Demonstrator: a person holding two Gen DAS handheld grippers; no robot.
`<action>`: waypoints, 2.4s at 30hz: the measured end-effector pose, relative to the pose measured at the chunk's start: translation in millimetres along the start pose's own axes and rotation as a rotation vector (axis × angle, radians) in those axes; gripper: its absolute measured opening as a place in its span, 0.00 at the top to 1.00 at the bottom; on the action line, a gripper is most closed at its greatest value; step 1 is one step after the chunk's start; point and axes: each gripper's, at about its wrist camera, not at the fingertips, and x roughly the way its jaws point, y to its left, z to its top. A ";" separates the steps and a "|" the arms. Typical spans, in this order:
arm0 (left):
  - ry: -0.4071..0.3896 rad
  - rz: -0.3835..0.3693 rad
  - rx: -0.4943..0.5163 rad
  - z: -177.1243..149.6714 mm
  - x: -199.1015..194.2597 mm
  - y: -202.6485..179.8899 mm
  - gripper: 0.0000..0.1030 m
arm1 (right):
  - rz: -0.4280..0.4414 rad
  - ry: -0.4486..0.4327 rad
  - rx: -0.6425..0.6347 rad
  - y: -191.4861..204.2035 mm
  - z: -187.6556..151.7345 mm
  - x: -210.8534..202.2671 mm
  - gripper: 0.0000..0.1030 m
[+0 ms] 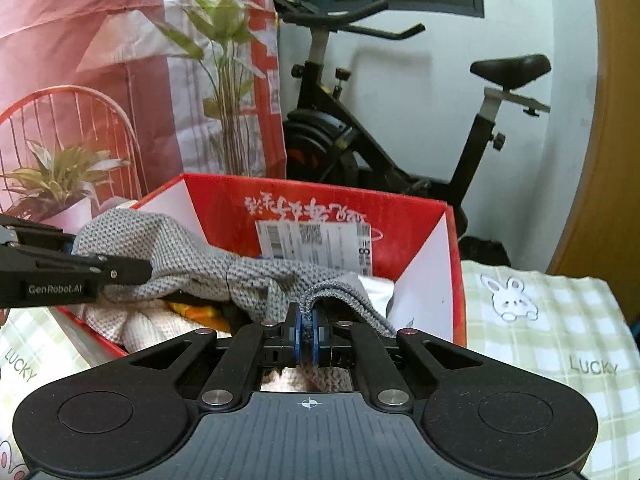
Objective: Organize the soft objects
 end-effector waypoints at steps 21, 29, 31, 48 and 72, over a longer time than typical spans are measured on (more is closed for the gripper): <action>-0.052 0.080 -0.001 -5.2 -31.2 -11.2 0.00 | -0.064 0.017 -0.012 -4.2 -13.5 -27.0 0.34; -0.054 0.169 0.028 -9.7 -40.0 -12.9 0.00 | -0.080 0.009 -0.010 -2.2 -11.4 -34.8 0.10; -0.051 0.149 -0.006 -9.9 -42.6 -8.9 0.00 | -0.080 0.007 -0.012 -1.0 -10.3 -36.3 0.05; -0.101 0.195 -0.071 -5.0 -88.8 -2.6 0.00 | -0.109 -0.023 0.040 -1.9 7.2 -72.3 0.00; -0.299 0.162 -0.050 24.7 -281.9 -44.7 0.00 | -0.101 -0.278 0.093 33.1 48.6 -274.1 0.00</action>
